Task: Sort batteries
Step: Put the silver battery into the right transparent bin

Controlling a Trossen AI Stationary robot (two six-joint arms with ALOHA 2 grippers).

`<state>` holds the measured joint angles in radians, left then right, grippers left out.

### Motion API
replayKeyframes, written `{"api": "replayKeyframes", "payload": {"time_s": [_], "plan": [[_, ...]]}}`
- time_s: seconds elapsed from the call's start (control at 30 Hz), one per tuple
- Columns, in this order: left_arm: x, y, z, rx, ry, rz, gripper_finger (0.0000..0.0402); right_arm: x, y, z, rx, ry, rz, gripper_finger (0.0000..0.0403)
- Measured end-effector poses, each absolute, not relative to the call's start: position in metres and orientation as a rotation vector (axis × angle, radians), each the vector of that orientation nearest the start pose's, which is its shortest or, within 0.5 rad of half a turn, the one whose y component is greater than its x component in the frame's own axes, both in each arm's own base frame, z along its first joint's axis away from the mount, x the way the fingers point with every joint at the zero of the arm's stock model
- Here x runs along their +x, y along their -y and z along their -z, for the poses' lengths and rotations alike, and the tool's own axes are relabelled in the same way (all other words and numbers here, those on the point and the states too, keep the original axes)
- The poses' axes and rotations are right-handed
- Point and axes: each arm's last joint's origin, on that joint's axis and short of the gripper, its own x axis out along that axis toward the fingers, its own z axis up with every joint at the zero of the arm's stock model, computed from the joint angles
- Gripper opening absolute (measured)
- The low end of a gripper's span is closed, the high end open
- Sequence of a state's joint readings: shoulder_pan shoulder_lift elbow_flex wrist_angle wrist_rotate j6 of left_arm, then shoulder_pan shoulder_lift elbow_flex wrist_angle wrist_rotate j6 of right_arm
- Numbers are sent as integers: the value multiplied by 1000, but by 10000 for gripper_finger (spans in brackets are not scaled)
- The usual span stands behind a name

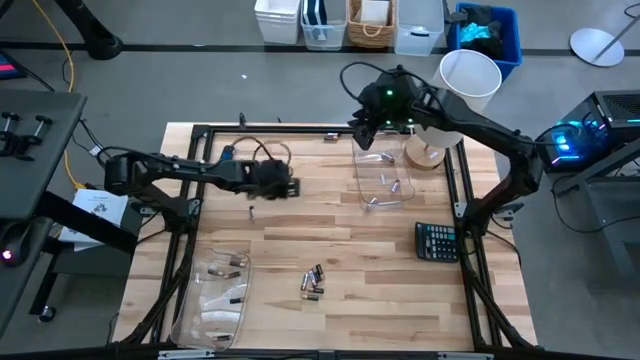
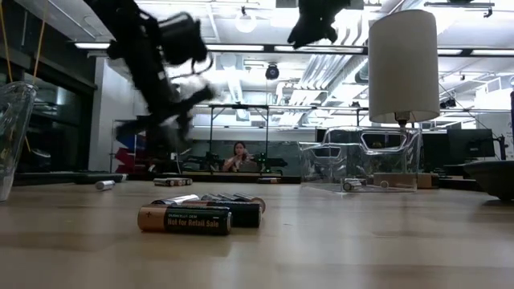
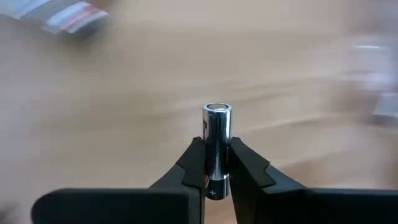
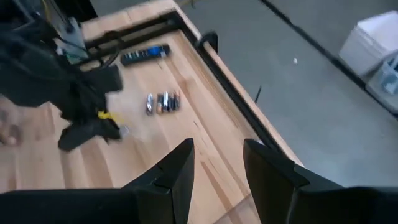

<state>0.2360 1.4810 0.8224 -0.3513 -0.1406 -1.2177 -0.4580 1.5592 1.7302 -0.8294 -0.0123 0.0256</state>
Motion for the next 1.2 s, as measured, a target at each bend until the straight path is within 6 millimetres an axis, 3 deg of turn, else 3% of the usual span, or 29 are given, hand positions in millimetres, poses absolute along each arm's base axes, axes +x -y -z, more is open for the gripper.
{"api": "replayKeyframes", "payload": {"time_s": [0.17,0.37,0.57,0.8,0.97,1.2], "plan": [[299,-90,-218,-939,-497,-676,30,281,137,-428,158,-534,426,134],[339,-127,-247,-644,-452,-571,30,270,133,-451,208,-364,449,134],[394,-149,-246,-439,-425,-376,30,268,132,-461,229,-276,471,134],[445,-160,-219,-372,-390,-185,44,268,134,-463,236,-241,507,134],[457,-159,-214,-480,-471,-174,92,269,134,-466,260,-210,519,134],[455,-161,-245,-380,-583,-148,189,269,135,-467,231,-206,521,134]]}}
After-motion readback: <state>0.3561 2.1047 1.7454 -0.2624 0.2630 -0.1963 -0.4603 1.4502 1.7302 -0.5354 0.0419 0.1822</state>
